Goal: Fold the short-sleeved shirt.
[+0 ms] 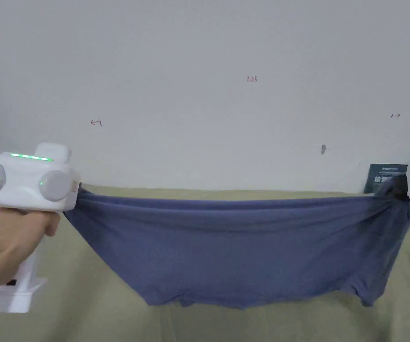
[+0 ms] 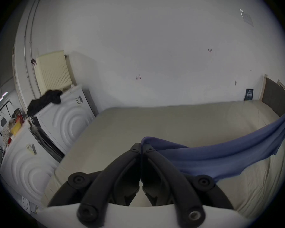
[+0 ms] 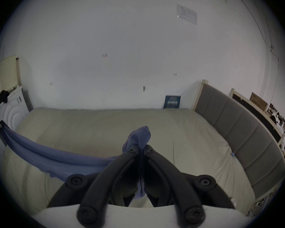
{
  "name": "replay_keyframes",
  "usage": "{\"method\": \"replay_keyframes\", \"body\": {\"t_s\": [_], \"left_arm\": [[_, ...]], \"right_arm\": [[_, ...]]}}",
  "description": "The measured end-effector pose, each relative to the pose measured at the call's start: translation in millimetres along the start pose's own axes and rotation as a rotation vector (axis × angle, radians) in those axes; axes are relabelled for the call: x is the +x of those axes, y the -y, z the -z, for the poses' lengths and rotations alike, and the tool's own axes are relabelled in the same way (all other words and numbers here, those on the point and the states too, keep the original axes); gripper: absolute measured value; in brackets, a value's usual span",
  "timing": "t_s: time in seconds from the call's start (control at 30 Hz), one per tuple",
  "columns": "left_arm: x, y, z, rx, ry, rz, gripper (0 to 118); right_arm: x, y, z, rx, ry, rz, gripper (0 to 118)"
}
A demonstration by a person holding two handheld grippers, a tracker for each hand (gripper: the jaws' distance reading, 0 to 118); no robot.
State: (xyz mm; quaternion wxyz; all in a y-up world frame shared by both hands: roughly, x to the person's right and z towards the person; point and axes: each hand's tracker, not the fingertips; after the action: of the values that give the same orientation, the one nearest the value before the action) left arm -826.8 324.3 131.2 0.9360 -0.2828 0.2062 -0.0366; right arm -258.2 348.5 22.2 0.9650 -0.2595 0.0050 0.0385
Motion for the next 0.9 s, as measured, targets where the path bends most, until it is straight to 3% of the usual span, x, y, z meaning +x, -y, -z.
{"method": "replay_keyframes", "body": {"t_s": [0.23, 0.37, 0.5, 0.9], "left_arm": [[-14, 112, -34, -0.117, 0.066, 0.013, 0], [-34, 185, -78, -0.206, 0.138, -0.035, 0], [-49, 255, -123, -0.283, 0.165, -0.018, 0], [-76, 341, -206, -0.353, 0.176, 0.000, 0]], "right_arm": [[17, 124, -33, -0.143, -0.036, 0.020, 6], [35, 198, -80, -0.231, -0.101, 0.065, 6], [48, 267, -131, -0.279, -0.097, 0.088, 6], [76, 377, -211, -0.356, -0.106, 0.168, 6]]}}
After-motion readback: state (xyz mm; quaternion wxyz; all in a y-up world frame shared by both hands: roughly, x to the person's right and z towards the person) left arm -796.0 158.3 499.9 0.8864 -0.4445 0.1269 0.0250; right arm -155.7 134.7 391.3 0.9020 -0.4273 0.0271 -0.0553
